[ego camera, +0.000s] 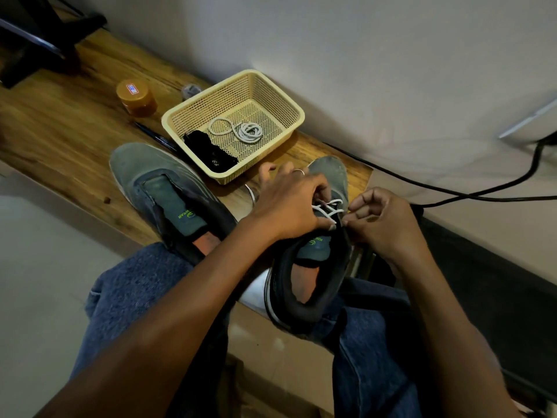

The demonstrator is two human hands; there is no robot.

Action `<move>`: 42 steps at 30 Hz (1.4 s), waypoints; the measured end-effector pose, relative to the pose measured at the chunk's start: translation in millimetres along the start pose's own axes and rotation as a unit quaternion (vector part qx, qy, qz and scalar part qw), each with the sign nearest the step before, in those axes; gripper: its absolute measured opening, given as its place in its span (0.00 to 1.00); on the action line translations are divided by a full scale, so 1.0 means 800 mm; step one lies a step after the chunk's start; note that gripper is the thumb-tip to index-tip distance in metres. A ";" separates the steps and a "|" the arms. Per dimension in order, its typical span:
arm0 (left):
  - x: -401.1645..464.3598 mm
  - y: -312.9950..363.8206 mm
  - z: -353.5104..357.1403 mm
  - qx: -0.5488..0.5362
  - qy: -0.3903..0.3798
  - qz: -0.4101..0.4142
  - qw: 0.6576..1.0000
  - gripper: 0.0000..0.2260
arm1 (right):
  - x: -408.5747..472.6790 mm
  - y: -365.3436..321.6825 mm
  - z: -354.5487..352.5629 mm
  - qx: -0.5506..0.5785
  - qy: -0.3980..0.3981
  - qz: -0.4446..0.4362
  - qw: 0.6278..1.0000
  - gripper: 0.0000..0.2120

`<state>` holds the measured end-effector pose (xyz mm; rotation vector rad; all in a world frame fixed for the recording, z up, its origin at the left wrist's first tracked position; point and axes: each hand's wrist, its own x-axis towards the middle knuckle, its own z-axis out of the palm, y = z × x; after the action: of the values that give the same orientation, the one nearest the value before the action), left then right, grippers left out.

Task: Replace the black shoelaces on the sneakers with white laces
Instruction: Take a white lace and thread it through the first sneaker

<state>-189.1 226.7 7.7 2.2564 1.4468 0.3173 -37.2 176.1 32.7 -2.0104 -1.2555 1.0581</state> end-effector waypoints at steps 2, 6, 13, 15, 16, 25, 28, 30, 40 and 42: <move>0.000 -0.003 -0.002 0.014 -0.004 -0.007 1.000 0.22 | -0.001 -0.003 0.001 -0.004 0.016 -0.003 1.000 0.11; 0.001 -0.011 -0.004 0.011 -0.013 -0.043 0.999 0.26 | -0.005 -0.006 -0.004 0.029 0.052 -0.015 0.998 0.12; 0.005 -0.018 -0.003 -0.014 -0.061 -0.113 0.992 0.26 | -0.006 -0.010 -0.009 0.059 0.145 -0.042 0.987 0.14; 0.005 -0.019 -0.002 -0.016 -0.067 -0.121 0.990 0.26 | -0.006 -0.013 -0.021 0.053 0.210 -0.077 0.973 0.14; 0.005 -0.020 -0.001 -0.015 -0.071 -0.124 0.990 0.26 | -0.007 -0.015 -0.025 0.061 0.243 -0.102 0.963 0.14; 0.004 -0.015 -0.001 -0.023 -0.076 -0.127 0.989 0.27 | 0.010 0.010 -0.018 -0.163 -0.012 -0.030 0.986 0.09; 0.004 -0.013 -0.002 -0.029 -0.076 -0.129 0.988 0.27 | 0.008 0.010 -0.015 -0.198 -0.063 -0.035 0.978 0.09; 0.003 -0.014 -0.004 -0.040 -0.087 -0.135 0.986 0.28 | 0.007 0.008 -0.015 -0.181 -0.040 -0.052 0.981 0.08; -0.008 -0.016 -0.027 -0.075 -0.158 -0.194 0.965 0.28 | 0.007 0.010 -0.018 -0.149 0.059 -0.065 0.985 0.07; -0.008 -0.014 -0.029 -0.074 -0.152 -0.200 0.965 0.28 | 0.005 0.008 -0.026 -0.110 0.172 -0.053 0.978 0.03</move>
<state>-210.8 230.2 22.8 1.7507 1.6016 -0.0468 -15.8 176.5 37.7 -2.1470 -1.3167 0.5087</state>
